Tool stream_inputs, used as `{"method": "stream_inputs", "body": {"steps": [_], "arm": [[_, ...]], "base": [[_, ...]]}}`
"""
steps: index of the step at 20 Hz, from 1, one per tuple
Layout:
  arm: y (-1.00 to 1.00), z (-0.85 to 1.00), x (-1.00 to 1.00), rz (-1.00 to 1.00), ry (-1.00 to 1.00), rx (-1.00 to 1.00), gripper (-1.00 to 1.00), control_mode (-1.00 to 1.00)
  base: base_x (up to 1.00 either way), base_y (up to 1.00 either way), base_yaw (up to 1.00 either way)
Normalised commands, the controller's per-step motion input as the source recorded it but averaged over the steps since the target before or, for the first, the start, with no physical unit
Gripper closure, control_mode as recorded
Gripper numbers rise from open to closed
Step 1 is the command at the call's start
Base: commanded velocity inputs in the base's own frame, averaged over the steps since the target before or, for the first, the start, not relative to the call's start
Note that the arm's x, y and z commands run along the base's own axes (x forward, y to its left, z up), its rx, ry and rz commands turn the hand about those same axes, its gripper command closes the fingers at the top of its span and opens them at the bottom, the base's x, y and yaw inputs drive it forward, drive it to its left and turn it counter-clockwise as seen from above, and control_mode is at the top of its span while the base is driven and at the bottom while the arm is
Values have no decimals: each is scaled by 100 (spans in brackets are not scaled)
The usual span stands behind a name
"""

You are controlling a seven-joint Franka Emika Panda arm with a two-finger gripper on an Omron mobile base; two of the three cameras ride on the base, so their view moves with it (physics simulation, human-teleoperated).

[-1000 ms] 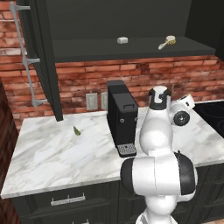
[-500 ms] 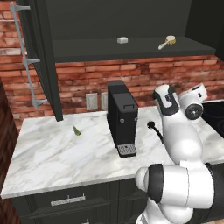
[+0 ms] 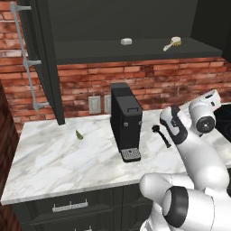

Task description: Pick the dish brush and dish brush from the cabinet and place them on the counter.

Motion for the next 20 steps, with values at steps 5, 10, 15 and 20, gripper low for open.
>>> {"method": "stream_inputs", "body": {"steps": [5, 10, 15, 20], "arm": [[-3, 100, -40, 0, 6, 8, -100, -100], [-3, 92, -44, 0, 4, 8, -100, -100], [0, 64, -58, 0, 13, 12, -100, -100], [7, 22, -65, 2, 23, 14, -100, -100]], "base": [[0, 0, 0], [0, 0, 0], [0, 0, 0], [0, 0, 0]]}}
